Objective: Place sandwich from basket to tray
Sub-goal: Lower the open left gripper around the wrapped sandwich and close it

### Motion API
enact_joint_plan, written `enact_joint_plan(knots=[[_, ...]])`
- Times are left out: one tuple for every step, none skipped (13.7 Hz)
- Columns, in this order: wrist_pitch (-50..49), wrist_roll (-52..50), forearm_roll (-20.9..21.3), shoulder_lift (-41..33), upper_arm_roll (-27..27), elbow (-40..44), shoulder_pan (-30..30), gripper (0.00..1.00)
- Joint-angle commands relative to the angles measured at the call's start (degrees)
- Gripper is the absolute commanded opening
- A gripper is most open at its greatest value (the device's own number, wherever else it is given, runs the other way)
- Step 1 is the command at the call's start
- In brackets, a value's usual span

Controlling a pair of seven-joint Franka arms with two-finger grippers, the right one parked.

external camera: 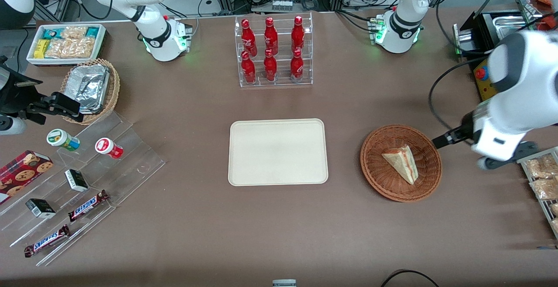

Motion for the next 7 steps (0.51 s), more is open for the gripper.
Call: enact_joint_plan(knots=[[8.7,-11.0,-0.5,-0.4,0.2,-7.2,-1.0,1.0],[12.1,-13.6,-0.2,-0.5,0.2,-9.9,-1.5,1.0],[15.4,-15.6,0.1,-0.6,0.3,-12.9,-2.1,1.0],[19.4,-17.3,0.1,-0.6,0.3,-15.7,-2.1,1.0],[23.8,-20.1,0.1,-0.5,0.3,-18.4,-2.1,1.0],[27.6,-21.5,0.1,-0.5,0.3,-21.0,-2.1,1.0],[29.6,-21.6,0.4,-0.6,0.3,-22.9,-2.1,1.0]])
